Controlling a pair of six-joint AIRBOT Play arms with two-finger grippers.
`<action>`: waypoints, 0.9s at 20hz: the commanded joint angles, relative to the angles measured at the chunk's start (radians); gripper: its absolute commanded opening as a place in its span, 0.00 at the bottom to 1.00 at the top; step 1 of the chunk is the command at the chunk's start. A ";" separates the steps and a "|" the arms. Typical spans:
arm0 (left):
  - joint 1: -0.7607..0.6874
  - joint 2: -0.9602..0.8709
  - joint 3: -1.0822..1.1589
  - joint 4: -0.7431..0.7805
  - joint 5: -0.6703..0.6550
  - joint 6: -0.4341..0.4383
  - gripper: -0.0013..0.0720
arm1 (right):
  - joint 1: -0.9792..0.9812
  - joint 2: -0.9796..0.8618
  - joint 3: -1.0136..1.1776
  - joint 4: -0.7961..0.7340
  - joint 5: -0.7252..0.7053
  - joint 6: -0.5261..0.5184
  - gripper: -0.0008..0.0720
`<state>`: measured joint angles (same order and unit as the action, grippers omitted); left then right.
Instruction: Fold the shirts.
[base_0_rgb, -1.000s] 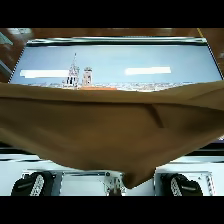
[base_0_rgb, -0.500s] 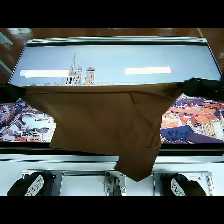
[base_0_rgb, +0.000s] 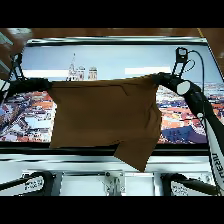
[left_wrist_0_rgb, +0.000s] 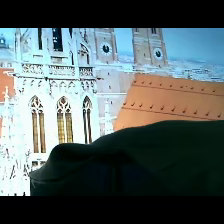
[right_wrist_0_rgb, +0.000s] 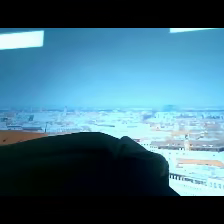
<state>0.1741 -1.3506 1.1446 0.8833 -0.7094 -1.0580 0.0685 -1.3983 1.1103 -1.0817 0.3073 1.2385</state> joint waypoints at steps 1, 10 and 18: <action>-0.005 -0.107 0.001 -0.013 0.087 0.017 0.08 | 0.014 -0.098 -0.002 0.004 -0.126 0.022 0.09; 0.014 -0.206 0.012 0.053 -0.178 0.013 0.08 | -0.010 -0.113 -0.002 -0.029 0.092 0.158 0.09; 0.079 -0.214 0.057 0.157 -0.486 -0.101 0.08 | -0.096 -0.064 -0.002 -0.097 0.670 0.238 0.09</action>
<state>0.2424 -1.5589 1.1954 1.0164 -1.0966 -1.1080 -0.0147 -1.4609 1.1088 -1.1412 0.7795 1.4315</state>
